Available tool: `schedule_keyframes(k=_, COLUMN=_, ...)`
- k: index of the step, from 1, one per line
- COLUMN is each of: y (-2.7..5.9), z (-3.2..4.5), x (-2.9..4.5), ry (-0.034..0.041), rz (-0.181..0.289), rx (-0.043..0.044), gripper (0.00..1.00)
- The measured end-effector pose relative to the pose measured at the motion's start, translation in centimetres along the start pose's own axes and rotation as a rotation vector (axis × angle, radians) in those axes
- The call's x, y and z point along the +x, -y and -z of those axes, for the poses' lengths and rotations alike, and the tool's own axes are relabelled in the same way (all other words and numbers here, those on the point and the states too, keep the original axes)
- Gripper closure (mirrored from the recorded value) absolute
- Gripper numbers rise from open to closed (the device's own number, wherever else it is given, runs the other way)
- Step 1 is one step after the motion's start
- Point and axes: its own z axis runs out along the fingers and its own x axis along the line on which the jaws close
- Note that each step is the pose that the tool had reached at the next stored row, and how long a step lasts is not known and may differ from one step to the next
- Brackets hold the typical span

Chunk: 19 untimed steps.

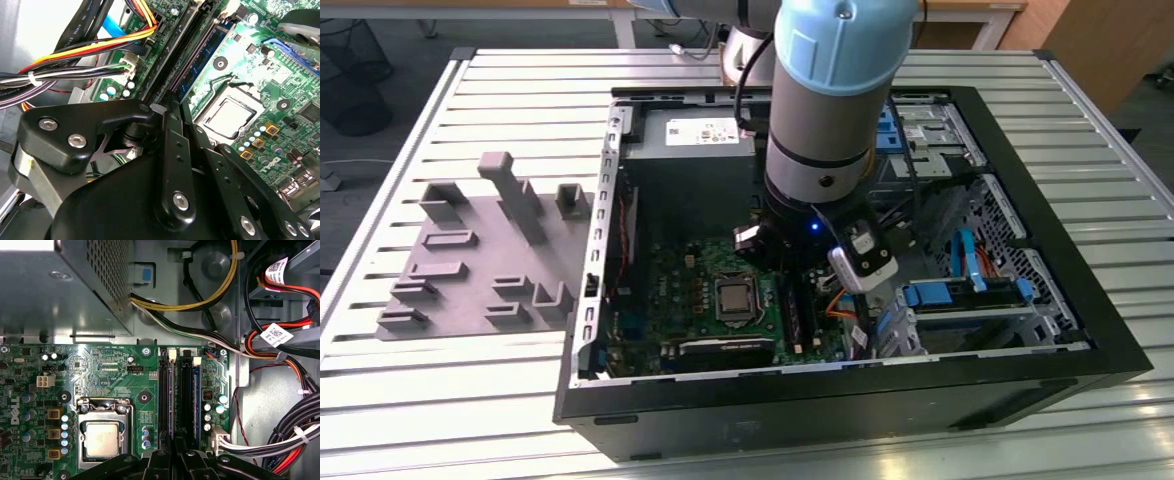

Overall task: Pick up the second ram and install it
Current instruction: 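Insert the second ram into the second slot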

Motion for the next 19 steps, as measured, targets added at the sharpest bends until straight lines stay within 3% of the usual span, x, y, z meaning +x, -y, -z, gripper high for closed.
schedule_keyframes(k=6, y=0.17, z=0.01, x=-0.09, ry=-0.0065, rz=0.0, rx=0.0001, gripper=0.86)
schedule_keyframes(k=19, y=0.18, z=0.01, x=-0.23, ry=-0.007, rz=-0.001, rx=0.0002, gripper=0.86)
